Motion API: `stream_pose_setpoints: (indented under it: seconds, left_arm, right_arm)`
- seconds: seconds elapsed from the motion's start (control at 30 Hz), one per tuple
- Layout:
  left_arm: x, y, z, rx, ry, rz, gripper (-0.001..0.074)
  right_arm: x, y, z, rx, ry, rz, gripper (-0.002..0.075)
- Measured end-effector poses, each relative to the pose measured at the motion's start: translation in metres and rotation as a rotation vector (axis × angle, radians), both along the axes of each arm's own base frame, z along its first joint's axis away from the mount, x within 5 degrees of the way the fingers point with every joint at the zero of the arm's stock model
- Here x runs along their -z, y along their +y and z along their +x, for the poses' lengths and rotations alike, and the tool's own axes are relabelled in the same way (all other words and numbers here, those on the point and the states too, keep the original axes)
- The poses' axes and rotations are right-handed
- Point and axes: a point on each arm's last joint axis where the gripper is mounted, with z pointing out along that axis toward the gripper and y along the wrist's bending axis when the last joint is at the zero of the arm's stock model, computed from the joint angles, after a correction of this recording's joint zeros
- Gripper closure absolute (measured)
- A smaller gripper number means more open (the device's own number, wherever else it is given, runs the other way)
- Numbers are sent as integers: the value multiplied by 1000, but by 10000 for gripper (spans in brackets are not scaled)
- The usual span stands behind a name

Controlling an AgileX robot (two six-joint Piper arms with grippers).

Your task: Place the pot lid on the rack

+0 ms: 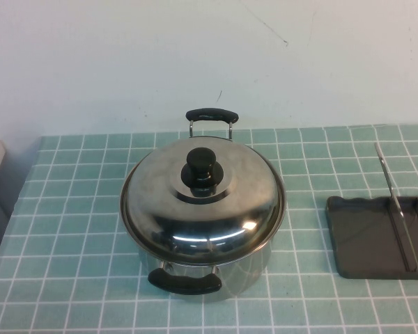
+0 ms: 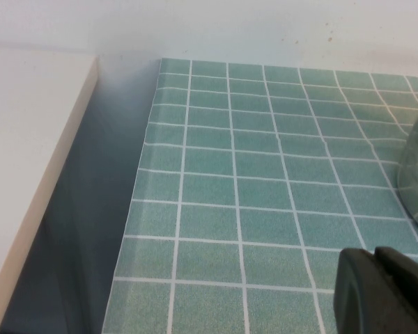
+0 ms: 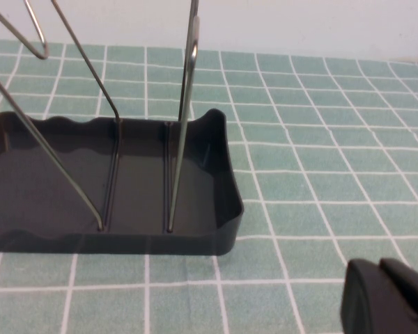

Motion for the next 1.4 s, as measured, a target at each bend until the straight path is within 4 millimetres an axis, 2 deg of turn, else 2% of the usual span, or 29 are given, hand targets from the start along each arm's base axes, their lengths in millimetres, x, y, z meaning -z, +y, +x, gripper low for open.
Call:
stream_pose_setpoints:
  seconds: [0.6,0.93,0.97,1.03,1.07,1.1,1.2,1.27,1.4]
  left_arm:
    - [0,0,0,1,0,4,737]
    - [-1,-2,0,3,-7,-66,738]
    - [-1,-3,0,0,-6,-114,738]
    - [-2,-6,0,-13,-5,-335,738]
    - [-2,-8,0,-20,-2,-473,738]
    - [-5,-12,0,-29,2,-694,738]
    - [-14,-14,1,-45,-43,-1097,737]
    - [-18,-12,2,-56,-97,-1151,737]
    - [-24,-4,3,-75,-213,-1025,737]
  right_arm:
    - [0,0,0,0,0,0,727]
    - [0,0,0,0,0,0,727]
    - [0,0,0,0,0,0,727]
    - [0,0,0,0,0,0,727]
    - [0,0,0,0,-1,4,727]
    - [0,0,0,-1,-1,9,727]
    - [0,2,0,-5,-6,57,727]
    - [-1,5,1,-10,-24,133,727]
    - [-3,13,3,-7,-95,446,727]
